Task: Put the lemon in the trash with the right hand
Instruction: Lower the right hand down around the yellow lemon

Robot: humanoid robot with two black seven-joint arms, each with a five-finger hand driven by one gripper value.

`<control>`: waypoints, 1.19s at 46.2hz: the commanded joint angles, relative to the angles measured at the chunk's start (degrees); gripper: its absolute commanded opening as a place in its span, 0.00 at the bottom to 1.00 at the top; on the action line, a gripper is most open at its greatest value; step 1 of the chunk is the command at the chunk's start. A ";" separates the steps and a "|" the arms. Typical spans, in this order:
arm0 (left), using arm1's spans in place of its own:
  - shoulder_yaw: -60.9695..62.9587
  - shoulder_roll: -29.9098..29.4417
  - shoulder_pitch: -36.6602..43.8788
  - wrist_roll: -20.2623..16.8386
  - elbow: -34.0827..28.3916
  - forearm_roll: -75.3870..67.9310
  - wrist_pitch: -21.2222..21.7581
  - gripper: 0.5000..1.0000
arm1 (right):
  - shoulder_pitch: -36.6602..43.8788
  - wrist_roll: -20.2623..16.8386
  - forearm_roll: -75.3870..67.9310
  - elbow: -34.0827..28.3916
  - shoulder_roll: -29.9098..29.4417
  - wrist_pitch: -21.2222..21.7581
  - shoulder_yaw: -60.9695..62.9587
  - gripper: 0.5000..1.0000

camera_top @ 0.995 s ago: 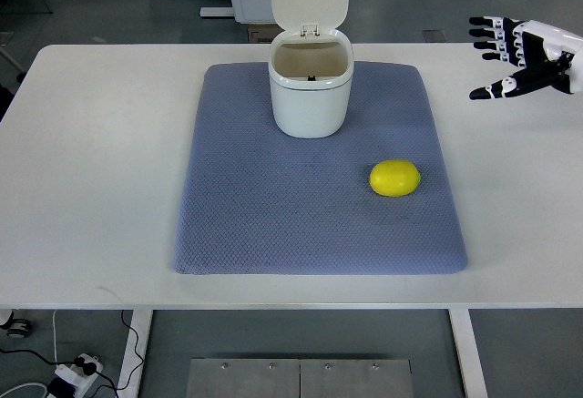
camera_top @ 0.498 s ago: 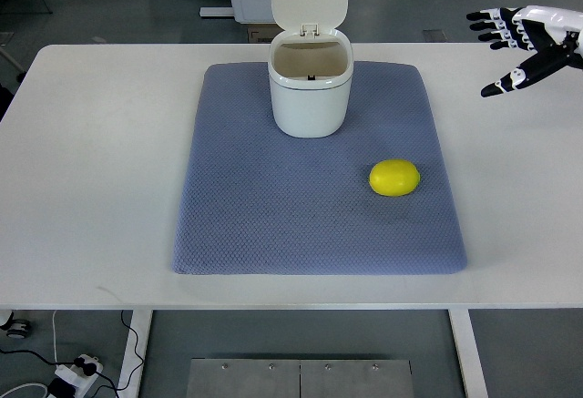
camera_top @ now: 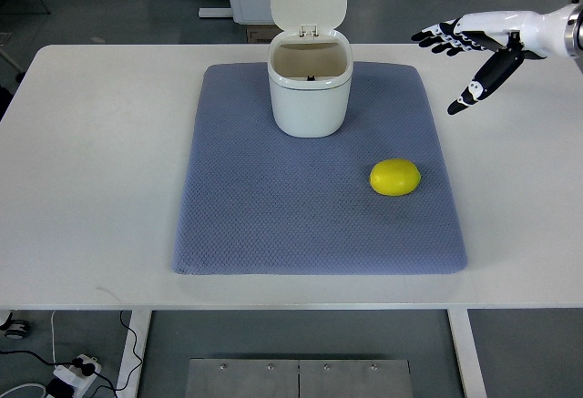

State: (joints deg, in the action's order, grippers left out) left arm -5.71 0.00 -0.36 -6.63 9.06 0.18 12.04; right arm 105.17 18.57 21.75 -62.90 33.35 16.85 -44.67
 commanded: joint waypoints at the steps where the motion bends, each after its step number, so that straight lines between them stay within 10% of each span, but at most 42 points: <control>1: 0.00 0.00 0.00 -0.05 -0.01 -0.01 0.00 1.00 | 1.44 -0.11 -0.04 -0.64 -2.32 -0.51 -2.17 1.00; 55: 0.00 0.00 0.00 -0.05 -0.01 -0.01 0.00 1.00 | -1.02 -1.08 -0.66 -3.37 -19.82 -13.07 -17.55 1.00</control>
State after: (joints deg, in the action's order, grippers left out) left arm -5.71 0.00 -0.34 -6.65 9.08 0.18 12.04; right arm 104.30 17.40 21.07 -66.27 13.53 4.40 -61.83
